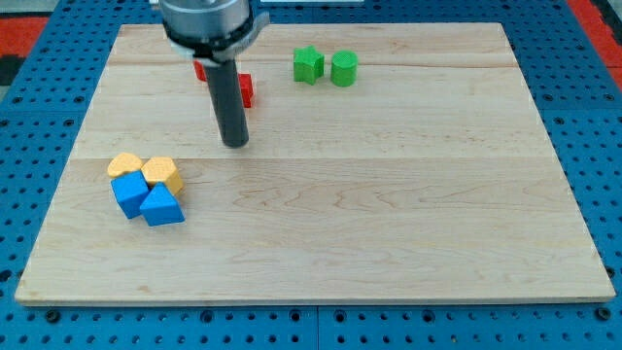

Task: Move the green star and green circle towards top right

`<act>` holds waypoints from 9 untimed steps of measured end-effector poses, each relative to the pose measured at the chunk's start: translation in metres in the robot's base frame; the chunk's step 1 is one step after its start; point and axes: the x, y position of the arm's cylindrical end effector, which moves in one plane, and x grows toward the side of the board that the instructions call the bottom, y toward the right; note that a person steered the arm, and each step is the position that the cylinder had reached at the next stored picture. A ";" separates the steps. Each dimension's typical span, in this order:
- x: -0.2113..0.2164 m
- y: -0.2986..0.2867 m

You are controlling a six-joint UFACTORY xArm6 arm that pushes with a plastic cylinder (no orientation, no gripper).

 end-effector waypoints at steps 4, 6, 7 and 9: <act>-0.123 0.051; -0.129 0.118; -0.116 0.118; -0.108 0.189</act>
